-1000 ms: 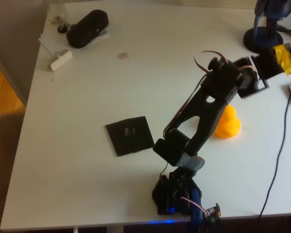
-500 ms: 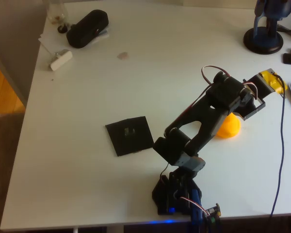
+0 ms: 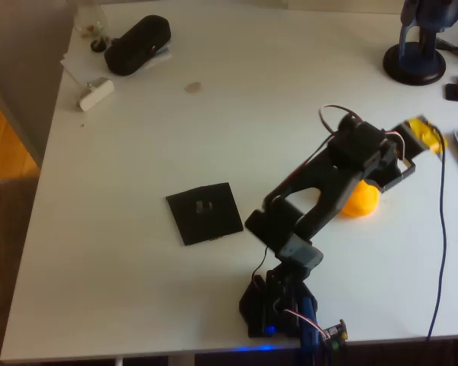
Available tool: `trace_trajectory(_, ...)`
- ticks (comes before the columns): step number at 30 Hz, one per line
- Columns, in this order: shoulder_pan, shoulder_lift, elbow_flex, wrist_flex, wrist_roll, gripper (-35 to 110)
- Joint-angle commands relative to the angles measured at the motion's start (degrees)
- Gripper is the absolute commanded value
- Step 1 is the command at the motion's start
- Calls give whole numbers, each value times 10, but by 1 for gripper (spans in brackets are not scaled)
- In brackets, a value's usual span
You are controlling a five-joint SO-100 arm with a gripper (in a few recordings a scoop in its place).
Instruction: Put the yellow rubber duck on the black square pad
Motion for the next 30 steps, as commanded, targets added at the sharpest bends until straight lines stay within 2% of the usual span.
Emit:
trace_trajectory(1, 11, -42, -17, -21, -4, 35)
trace_trajectory(7, 14, -128, -62, -93, -4, 35)
trace_trajectory(30, -76, -137, 7, -91, -8, 35)
